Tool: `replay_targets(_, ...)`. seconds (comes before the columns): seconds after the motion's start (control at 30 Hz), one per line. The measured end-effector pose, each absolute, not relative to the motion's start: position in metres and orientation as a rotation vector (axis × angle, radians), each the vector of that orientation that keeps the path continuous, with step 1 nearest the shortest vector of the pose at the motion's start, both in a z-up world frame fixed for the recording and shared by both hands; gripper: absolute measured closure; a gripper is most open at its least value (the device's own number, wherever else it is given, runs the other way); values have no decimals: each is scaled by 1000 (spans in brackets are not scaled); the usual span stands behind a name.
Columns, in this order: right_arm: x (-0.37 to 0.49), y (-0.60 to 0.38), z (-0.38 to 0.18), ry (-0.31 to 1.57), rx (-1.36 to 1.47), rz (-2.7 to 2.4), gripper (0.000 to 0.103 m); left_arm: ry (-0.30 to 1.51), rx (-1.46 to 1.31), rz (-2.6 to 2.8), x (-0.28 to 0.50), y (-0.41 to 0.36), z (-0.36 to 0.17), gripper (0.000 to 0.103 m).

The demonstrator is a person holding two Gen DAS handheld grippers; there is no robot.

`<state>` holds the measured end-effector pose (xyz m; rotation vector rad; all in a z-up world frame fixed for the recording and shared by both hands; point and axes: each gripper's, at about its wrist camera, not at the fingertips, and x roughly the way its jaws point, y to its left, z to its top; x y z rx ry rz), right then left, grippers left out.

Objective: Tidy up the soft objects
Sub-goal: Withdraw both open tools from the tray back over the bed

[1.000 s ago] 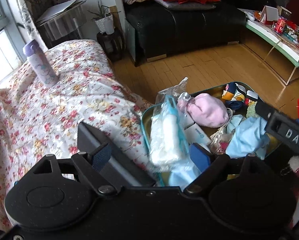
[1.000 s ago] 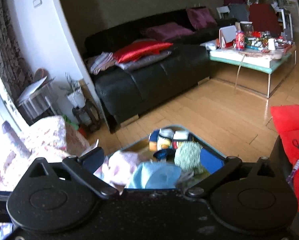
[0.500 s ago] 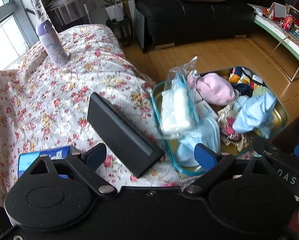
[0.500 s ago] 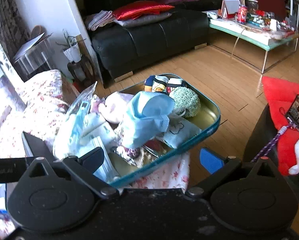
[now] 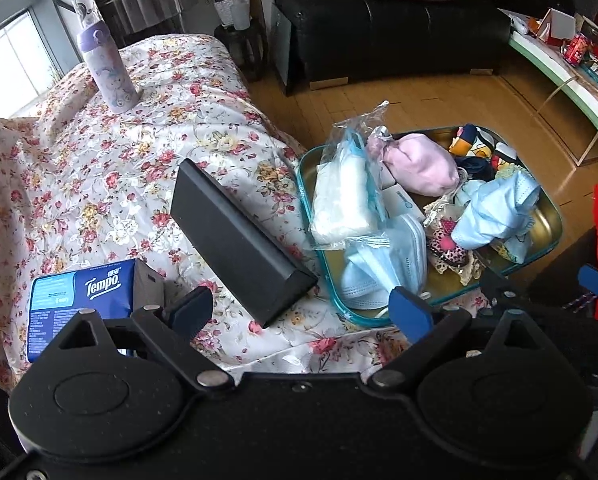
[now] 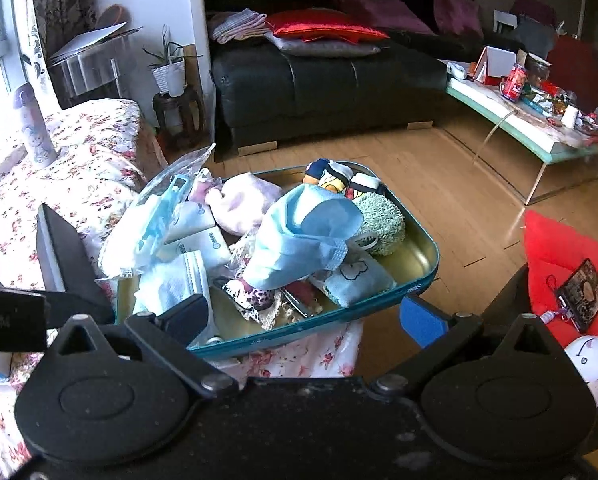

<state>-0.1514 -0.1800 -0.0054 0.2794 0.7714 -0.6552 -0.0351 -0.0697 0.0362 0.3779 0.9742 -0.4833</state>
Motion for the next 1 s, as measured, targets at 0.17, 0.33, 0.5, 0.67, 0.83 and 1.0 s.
replay_targets(0.17,-144,-176,-9,779,268,-657,0,984,376,-469,-33,-68,31,11)
replay_targets(0.33,-144,-178,-10,774,291,-656,0,988,383,-466,-32,-66,27,11)
replay_targets(0.5,-148,-189,-12,766,377,-664,0,997,373,-471,-31,-65,25,11)
replay_targets(0.67,-152,-200,-15,764,462,-670,0,1004,369,-475,-31,-64,24,11)
replay_targets(0.83,-152,-203,-17,770,485,-682,0,1007,367,-473,-30,-62,23,11)
replay_targets(1.0,-149,-199,-18,781,457,-690,0,1001,372,-466,-30,-61,22,11)
